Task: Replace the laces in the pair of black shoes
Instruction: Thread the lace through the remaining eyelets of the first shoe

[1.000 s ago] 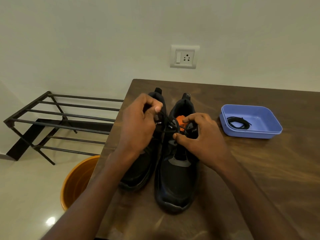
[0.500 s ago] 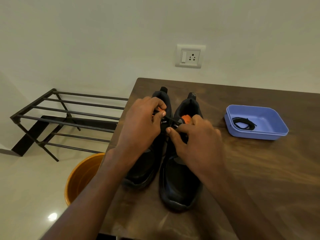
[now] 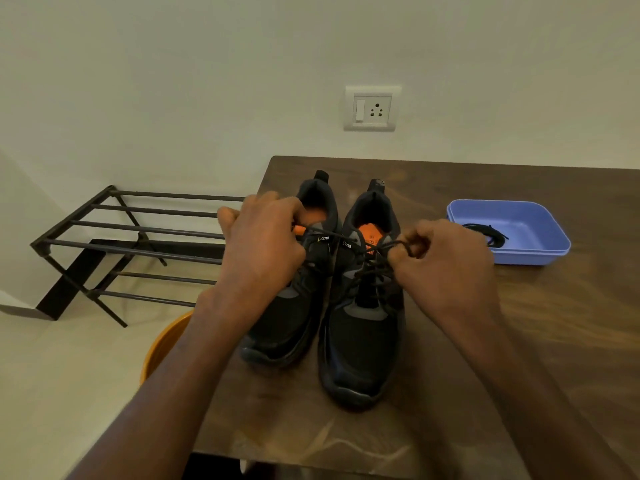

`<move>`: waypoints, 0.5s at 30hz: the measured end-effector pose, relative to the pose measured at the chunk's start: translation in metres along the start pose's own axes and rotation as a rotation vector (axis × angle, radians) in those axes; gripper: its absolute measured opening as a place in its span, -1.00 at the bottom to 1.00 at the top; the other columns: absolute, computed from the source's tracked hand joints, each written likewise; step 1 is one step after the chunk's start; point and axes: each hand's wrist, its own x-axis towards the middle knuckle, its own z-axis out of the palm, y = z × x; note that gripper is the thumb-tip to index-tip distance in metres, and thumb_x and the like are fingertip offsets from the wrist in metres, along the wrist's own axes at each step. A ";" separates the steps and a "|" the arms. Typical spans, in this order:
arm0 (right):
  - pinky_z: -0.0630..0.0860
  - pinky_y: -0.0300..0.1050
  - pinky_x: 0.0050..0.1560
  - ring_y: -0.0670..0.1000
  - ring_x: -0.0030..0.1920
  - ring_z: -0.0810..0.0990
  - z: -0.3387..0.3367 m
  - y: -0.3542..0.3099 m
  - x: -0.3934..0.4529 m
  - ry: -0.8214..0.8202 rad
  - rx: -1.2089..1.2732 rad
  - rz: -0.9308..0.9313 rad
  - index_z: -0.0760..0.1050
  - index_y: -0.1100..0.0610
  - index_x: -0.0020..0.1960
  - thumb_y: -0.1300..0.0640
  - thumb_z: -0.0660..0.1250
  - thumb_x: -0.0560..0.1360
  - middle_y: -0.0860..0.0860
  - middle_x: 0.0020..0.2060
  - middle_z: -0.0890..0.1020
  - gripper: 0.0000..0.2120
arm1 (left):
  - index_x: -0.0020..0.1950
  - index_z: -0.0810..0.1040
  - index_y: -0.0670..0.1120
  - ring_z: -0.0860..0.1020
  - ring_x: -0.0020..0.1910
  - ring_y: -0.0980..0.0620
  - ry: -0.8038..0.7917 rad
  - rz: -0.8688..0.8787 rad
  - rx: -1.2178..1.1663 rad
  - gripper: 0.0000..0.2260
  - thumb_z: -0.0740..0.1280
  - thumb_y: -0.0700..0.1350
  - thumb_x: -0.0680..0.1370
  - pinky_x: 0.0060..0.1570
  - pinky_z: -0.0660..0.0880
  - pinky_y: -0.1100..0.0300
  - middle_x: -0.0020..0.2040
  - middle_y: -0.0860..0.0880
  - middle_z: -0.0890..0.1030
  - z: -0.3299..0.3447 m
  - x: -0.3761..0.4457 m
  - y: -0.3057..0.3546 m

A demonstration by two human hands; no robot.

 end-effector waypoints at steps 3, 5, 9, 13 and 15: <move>0.58 -0.13 0.00 -0.12 -0.18 0.68 -0.017 0.008 0.004 -0.176 0.664 0.214 0.66 0.12 -0.21 0.12 0.36 0.57 0.00 -0.24 0.73 -0.79 | 0.29 0.53 0.17 0.35 0.27 0.12 0.045 0.026 -0.155 -0.57 0.36 -0.23 0.50 0.14 0.10 0.10 0.24 0.13 0.44 0.000 -0.001 0.004; 0.55 0.07 0.16 0.07 -0.09 0.69 -0.028 0.007 0.004 -0.294 1.162 0.271 0.56 0.13 -0.24 0.11 0.28 0.60 0.07 -0.27 0.67 -0.73 | 0.30 0.54 0.15 0.44 0.28 0.21 0.071 0.123 -0.466 -0.69 0.35 -0.13 0.59 0.32 0.23 0.12 0.24 0.21 0.51 0.002 -0.004 0.012; 0.45 -0.03 -0.32 0.02 -0.47 0.32 -0.035 0.000 0.003 -0.305 1.230 0.089 0.55 0.14 -0.22 0.01 0.24 0.63 0.02 -0.49 0.34 -0.69 | 0.37 0.55 -0.08 0.64 0.20 0.07 -0.101 0.221 -0.969 -0.73 0.22 -0.02 0.73 0.24 0.59 0.06 0.15 0.02 0.69 -0.001 -0.013 0.042; 0.22 -0.01 -0.45 0.04 -0.48 0.19 -0.034 0.006 0.003 -0.276 1.023 -0.113 0.60 0.10 -0.23 -0.04 0.26 0.60 0.05 -0.50 0.29 -0.68 | 0.21 0.65 -0.10 0.66 0.10 0.00 -0.218 0.328 -0.906 -0.77 0.29 -0.02 0.70 0.16 0.60 0.04 0.06 0.01 0.70 -0.001 -0.020 0.053; 0.19 -0.09 -0.45 -0.04 -0.49 0.21 -0.032 0.015 0.007 -0.178 1.006 -0.053 0.62 0.15 -0.19 -0.02 0.30 0.60 0.00 -0.51 0.31 -0.70 | 0.00 0.68 -0.03 0.64 -0.04 0.09 -0.176 0.279 -0.797 -0.84 0.36 0.00 0.66 0.02 0.56 0.20 -0.09 0.08 0.67 -0.002 -0.017 0.045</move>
